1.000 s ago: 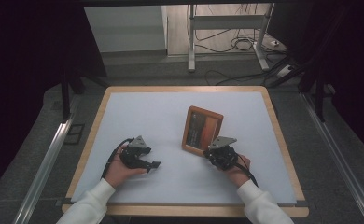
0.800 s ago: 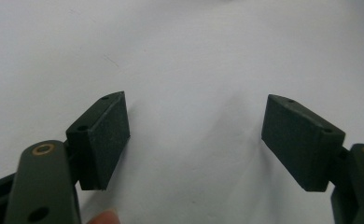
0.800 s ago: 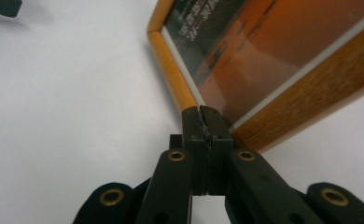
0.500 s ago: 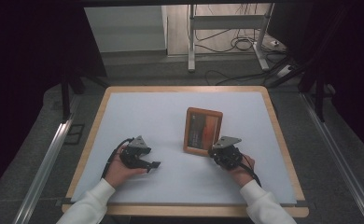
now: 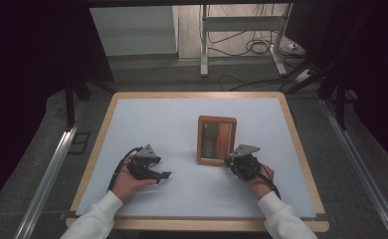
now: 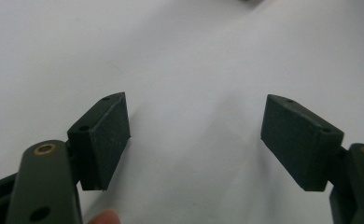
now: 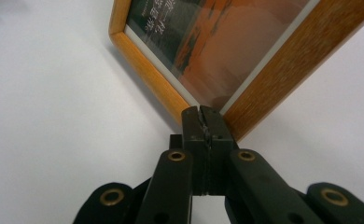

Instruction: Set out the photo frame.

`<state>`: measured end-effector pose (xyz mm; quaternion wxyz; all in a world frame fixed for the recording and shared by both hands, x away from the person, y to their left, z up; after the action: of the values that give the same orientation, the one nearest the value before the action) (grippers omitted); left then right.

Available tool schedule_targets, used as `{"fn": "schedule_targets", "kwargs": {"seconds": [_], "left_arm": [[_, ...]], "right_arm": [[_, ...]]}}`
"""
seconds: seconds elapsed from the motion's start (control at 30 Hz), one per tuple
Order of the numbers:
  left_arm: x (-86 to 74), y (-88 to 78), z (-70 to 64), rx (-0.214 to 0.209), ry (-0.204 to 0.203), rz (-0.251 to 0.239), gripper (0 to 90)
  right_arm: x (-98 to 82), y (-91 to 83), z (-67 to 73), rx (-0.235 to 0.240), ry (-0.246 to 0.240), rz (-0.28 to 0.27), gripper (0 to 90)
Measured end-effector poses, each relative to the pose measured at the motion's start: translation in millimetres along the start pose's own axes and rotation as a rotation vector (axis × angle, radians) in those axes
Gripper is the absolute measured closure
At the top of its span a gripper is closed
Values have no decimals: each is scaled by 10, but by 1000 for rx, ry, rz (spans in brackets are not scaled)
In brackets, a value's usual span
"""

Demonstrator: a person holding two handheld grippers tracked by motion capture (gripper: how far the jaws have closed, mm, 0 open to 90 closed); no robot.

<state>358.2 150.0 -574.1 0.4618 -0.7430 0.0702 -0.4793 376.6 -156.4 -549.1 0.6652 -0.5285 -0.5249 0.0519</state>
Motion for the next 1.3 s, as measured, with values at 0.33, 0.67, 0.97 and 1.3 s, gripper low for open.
{"fn": "schedule_targets", "kwargs": {"seconds": [0.33,0.67,0.97,1.3], "left_arm": [[27,-61,-5,1,-3,-32,242],[41,-81,-15,-6,-8,-47,243],[47,-123,-32,-4,-6,-60,243],[-1,-203,-80,3,-4,-72,243]], "right_arm": [[-4,1,-17,-2,7,0,898],[-14,-1,-29,-7,7,0,898],[54,-125,-2,5,9,-64,897],[-195,-459,-68,31,79,-144,795]]}}
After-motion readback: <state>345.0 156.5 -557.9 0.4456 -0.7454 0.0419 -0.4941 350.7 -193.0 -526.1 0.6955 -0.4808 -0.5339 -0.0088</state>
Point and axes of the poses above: each handheld gripper's, and its own axes: y roughly forward along the jaws, x roughly out of its top, z roughly to its left, the point moved 5 cm from there along y, roughly forward along the jaws, and after that the axes turned 5 degrees about z, right-handed, at the moved point
